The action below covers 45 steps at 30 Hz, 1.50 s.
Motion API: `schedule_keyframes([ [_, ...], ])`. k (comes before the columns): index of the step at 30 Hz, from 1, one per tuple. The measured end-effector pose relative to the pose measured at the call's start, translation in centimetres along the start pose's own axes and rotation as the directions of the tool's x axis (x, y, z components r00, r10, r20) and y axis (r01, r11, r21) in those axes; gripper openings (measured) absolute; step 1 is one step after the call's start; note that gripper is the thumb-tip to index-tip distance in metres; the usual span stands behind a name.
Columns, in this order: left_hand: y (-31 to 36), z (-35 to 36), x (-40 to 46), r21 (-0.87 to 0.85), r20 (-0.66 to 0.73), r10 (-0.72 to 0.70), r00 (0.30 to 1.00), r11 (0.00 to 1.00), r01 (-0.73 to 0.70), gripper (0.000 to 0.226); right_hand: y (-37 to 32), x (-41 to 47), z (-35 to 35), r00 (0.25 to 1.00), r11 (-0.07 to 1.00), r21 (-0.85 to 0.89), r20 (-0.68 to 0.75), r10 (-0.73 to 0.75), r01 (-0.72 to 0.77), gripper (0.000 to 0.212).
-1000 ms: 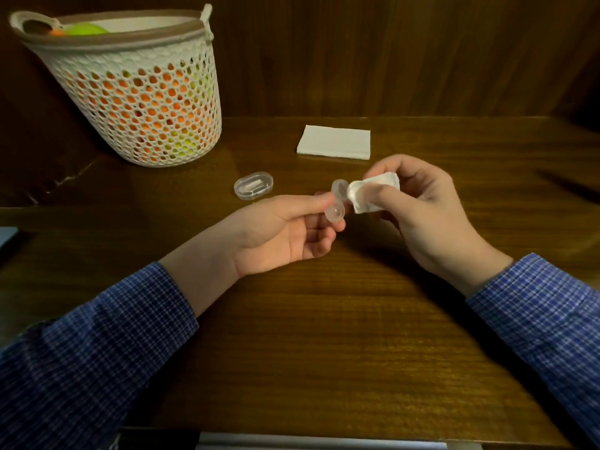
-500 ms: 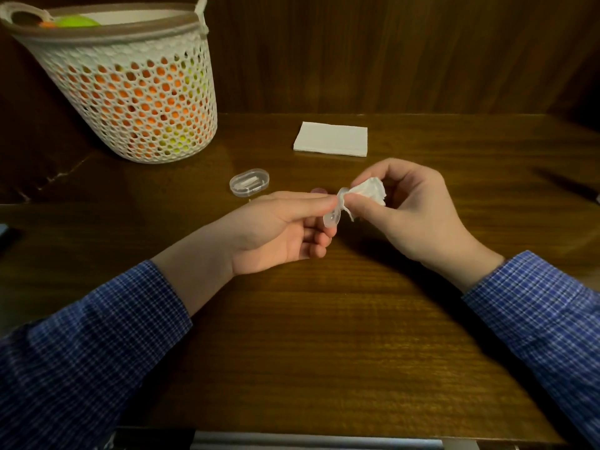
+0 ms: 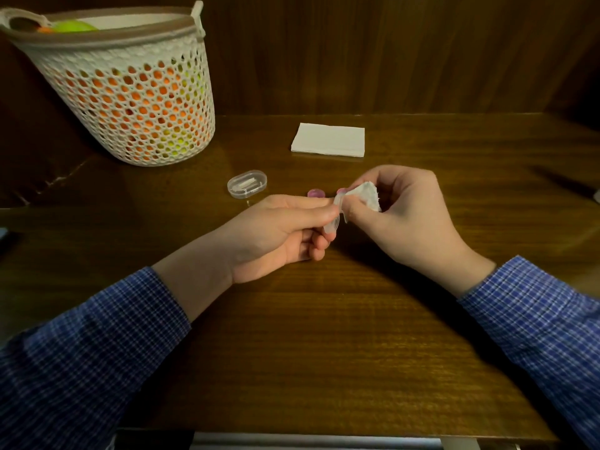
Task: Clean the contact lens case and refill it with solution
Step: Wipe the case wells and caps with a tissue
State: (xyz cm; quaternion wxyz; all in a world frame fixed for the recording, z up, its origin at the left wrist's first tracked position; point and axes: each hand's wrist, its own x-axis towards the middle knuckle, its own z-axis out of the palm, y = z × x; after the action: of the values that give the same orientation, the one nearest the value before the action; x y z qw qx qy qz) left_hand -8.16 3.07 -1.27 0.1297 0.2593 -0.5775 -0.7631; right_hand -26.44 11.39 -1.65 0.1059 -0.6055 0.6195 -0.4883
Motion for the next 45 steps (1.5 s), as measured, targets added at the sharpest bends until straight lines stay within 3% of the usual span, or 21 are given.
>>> schedule_keyframes([
  [5, 0.3, -0.1, 0.2, -0.061, 0.014, -0.034, 0.999, 0.998, 0.034, 0.032, 0.0, 0.2, 0.2, 1.000, 0.999, 0.041, 0.010, -0.009, 0.008, 0.007],
  [7, 0.5, -0.4, 0.2, -0.093, 0.050, -0.048, 0.998, 0.994, 0.052, 0.032, 0.1, 0.4, -0.3, 0.998, 0.989, 0.147, 0.066, 0.024, -0.034, 0.006],
  [10, 0.7, -0.9, 0.1, -0.163, 0.113, -0.070, 0.991, 0.983, 0.088, 0.019, 0.1, 0.6, -1.1, 0.968, 0.844, 0.482, 0.198, 0.155, -0.234, 0.007],
  [13, 0.7, -1.0, 0.1, -0.144, 0.126, 0.003, 0.992, 0.989, 0.016, 0.015, 0.1, 0.8, -1.3, 0.930, 0.714, 0.600, 0.293, 0.223, -0.361, 0.007],
  [17, 0.8, -1.3, 0.2, -0.014, 0.085, 0.088, 0.993, 0.996, -0.087, 0.042, 0.6, 1.0, -1.3, 0.872, 0.673, 0.556, 0.336, 0.356, -0.489, 0.014],
  [21, 0.5, -1.5, 0.2, -0.004, 0.087, 0.106, 0.991, 0.994, -0.106, 0.042, 0.7, 1.1, -1.6, 0.834, 0.650, 0.527, 0.407, 0.373, -0.547, 0.016],
  [26, 0.1, -1.5, 0.7, 0.109, -0.041, 0.220, 0.975, 0.971, -0.214, 0.037, 0.4, 0.6, -1.3, 0.845, 0.659, 0.555, 0.470, 0.253, -0.507, 0.017],
  [30, -0.4, -1.4, 0.4, 0.272, -0.024, 0.347, 0.937, 0.905, -0.328, 0.035, 0.4, 0.5, -1.2, 0.854, 0.670, 0.558, 0.463, 0.238, -0.490, 0.015],
  [34, -0.6, -1.1, 0.3, 0.292, -0.027, 0.432, 0.901, 0.866, -0.407, 0.039, 0.4, 0.6, -1.2, 0.845, 0.669, 0.553, 0.482, 0.230, -0.497, 0.010],
  [45, -0.8, -1.3, 0.3, 0.470, -0.095, 0.482, 0.871, 0.793, -0.388, 0.037, 0.2, 0.5, -0.9, 0.880, 0.825, 0.407, 0.425, 0.210, -0.393, 0.004],
])
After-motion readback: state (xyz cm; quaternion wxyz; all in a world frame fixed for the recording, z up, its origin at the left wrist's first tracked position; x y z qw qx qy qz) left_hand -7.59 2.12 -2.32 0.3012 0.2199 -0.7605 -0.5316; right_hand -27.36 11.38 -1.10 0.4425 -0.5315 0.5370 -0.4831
